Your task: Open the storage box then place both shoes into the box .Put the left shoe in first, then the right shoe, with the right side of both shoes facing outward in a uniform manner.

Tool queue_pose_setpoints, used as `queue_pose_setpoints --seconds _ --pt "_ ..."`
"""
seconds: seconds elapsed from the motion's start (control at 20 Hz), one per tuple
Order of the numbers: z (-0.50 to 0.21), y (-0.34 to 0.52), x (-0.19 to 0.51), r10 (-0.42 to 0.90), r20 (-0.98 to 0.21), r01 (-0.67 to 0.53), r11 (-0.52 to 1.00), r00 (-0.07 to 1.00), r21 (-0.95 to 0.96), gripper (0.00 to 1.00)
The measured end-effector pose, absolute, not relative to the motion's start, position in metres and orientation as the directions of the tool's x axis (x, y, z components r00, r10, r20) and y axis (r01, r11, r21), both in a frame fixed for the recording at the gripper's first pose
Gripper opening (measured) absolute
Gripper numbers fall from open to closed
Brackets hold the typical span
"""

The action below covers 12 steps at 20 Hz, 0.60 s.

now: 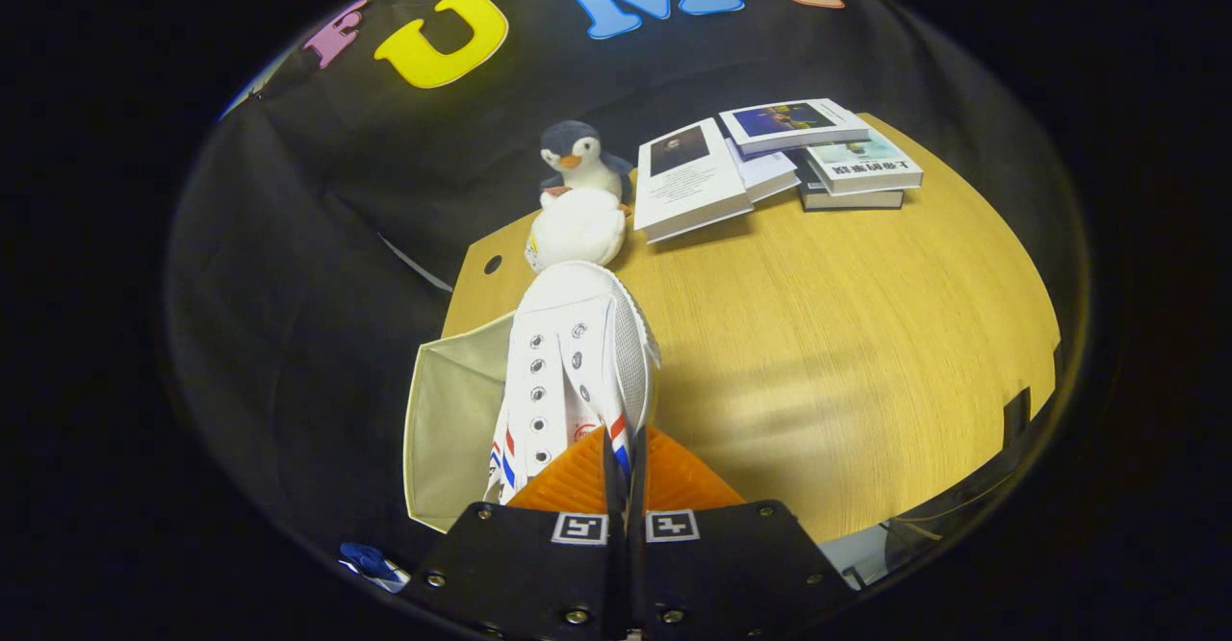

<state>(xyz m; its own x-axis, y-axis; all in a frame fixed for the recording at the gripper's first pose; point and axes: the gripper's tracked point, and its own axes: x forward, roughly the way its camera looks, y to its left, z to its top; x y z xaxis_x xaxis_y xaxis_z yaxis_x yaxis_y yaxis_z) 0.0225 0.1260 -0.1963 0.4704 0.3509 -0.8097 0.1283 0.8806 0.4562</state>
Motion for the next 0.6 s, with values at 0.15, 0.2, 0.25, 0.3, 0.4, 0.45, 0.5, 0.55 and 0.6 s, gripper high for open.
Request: queue_pose_setpoints --seconds 0.15,0.2,0.25,0.3,0.4,0.45,0.5,0.55,0.6 --pt "-0.191 0.15 0.027 0.367 -0.802 0.109 0.878 0.472 0.466 0.0" --pt "-0.19 0.158 0.028 0.372 -0.799 0.105 0.876 0.472 0.47 0.0" --pt "-0.188 0.167 0.029 0.379 -0.797 0.103 0.873 0.471 0.476 0.0" --pt "-0.187 0.176 0.03 0.388 -0.793 0.101 0.869 0.47 0.485 0.0" --pt "-0.188 0.193 0.034 0.401 -0.79 0.097 0.863 0.464 0.495 0.0" --pt "-0.187 0.201 0.034 0.404 -0.789 0.091 0.864 0.463 0.495 0.0" --pt "-0.188 0.208 0.034 0.405 -0.79 0.086 0.866 0.46 0.493 0.0" --pt "-0.19 0.215 0.034 0.407 -0.792 0.081 0.867 0.455 0.492 0.0" --pt "-0.193 0.221 0.034 0.408 -0.794 0.077 0.868 0.451 0.49 0.0"
